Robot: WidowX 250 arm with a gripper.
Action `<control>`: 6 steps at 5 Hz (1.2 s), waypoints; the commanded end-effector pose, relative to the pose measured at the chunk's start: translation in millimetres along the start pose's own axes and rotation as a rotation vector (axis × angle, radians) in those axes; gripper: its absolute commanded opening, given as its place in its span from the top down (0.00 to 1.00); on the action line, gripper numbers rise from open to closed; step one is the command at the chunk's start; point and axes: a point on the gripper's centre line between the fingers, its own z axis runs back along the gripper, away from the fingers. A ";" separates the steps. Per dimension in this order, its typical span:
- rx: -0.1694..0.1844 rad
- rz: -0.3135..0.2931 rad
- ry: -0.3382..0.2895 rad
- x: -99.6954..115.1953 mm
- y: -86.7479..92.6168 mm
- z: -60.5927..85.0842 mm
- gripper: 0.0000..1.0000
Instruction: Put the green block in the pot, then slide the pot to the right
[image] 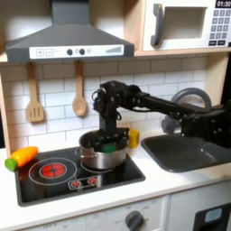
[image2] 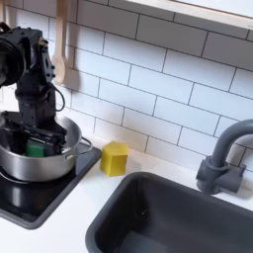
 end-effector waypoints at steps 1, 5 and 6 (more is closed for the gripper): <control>-0.006 -0.015 0.008 -9.9 -11.4 -0.1 0.00; -0.010 -0.027 0.018 -21.3 -19.7 -0.2 0.00; -0.011 -0.027 0.020 -21.7 -19.7 -0.6 0.00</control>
